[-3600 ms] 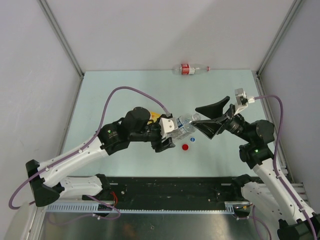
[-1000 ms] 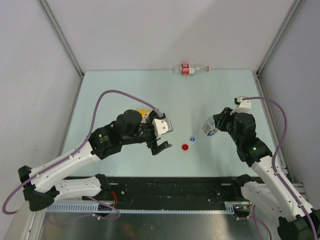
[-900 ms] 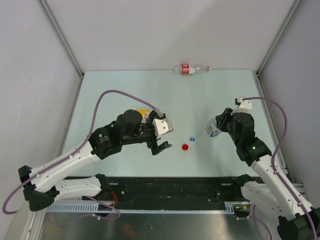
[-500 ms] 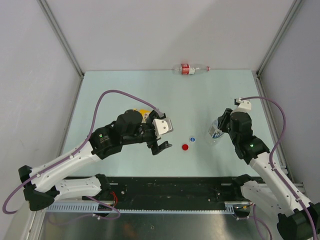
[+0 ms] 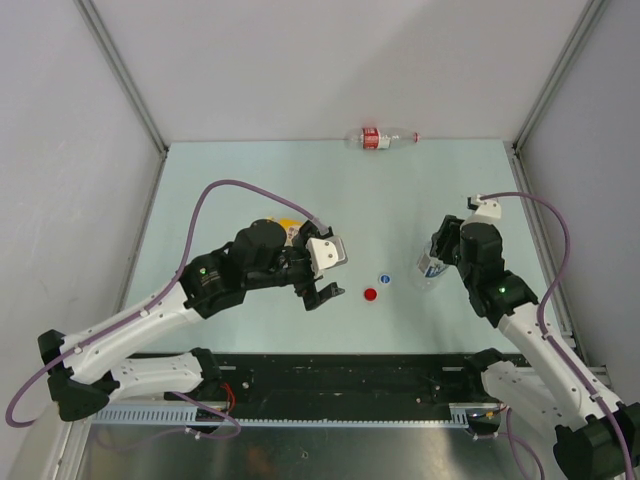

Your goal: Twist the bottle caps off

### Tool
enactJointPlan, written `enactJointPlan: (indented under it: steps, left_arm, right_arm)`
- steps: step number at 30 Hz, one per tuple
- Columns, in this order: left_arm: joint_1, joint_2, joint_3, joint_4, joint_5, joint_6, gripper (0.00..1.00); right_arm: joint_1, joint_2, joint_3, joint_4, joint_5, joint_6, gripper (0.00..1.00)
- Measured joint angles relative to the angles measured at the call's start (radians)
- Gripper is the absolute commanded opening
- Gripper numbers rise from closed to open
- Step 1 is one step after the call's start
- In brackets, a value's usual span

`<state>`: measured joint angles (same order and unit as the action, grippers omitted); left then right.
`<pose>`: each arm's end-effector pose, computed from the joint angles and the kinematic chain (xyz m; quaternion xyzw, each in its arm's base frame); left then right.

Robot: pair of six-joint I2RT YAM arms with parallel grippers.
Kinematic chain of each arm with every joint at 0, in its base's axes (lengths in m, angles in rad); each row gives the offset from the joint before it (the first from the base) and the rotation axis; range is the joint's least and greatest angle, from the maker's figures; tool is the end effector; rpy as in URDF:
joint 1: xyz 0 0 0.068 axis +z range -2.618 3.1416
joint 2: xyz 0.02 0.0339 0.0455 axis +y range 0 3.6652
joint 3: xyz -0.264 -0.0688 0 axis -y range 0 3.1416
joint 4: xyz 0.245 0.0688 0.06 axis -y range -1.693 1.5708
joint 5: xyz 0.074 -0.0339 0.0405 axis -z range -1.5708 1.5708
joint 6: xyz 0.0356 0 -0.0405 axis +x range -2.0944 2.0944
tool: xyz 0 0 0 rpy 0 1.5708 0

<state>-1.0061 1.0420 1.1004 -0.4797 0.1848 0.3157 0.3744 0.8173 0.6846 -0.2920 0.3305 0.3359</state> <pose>0.1161 -0.1956 0.3711 0.5526 0.6290 -0.2560 0.4832 0.1794 0.0581 0.2887 0.0732 0.8304 0.0564 0.5495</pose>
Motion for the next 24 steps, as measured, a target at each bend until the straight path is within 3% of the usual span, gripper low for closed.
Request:
enactJointPlan:
  steps: [12,24]
  left_arm:
    - [0.000,0.005,0.000,0.000,0.000,0.000,0.99]
    - [-0.004,0.024,0.000,0.000,-0.083,-0.006,1.00]
  right_arm:
    - [-0.006,-0.033,0.000,0.001,-0.080,0.007,0.98]
    - [-0.035,-0.167,0.000,0.072,-0.267,0.053,0.99]
